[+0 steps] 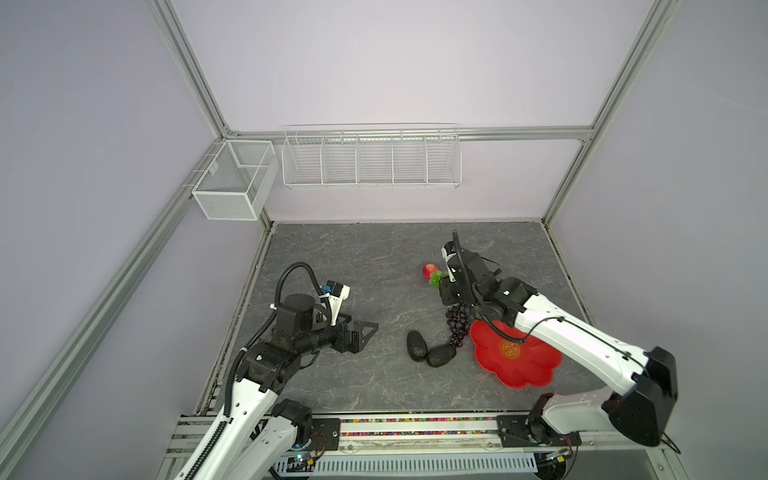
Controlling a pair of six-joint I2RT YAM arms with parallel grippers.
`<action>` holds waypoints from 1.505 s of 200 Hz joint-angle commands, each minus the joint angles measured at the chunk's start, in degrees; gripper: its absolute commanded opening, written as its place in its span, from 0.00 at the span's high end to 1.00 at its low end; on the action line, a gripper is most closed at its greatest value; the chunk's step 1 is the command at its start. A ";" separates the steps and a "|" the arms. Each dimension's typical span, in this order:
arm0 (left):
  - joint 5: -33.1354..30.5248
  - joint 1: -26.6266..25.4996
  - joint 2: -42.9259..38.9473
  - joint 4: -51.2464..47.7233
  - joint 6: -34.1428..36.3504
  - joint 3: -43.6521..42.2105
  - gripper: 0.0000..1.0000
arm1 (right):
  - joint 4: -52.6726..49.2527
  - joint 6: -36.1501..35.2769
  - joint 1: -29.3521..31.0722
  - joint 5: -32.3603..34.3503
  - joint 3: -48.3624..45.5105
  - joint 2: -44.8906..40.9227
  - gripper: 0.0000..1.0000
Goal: Place and organize the fake fruits in the fruit bowl
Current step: 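Lift the green grapes with the right gripper and lower into the red bowl, then open the right gripper, move to the purple grapes and grasp them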
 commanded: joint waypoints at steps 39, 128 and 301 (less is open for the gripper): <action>1.47 -0.10 0.40 -0.62 0.60 -0.71 0.01 | -18.47 10.43 -3.47 10.53 -9.17 -16.16 0.67; 4.86 -10.07 -0.29 0.62 0.73 -1.44 0.01 | -13.42 14.40 -10.80 5.54 -25.60 -22.35 0.67; 0.66 -11.17 1.38 -0.75 0.14 -1.15 0.01 | -11.60 11.93 -5.01 9.44 -23.04 -21.42 0.21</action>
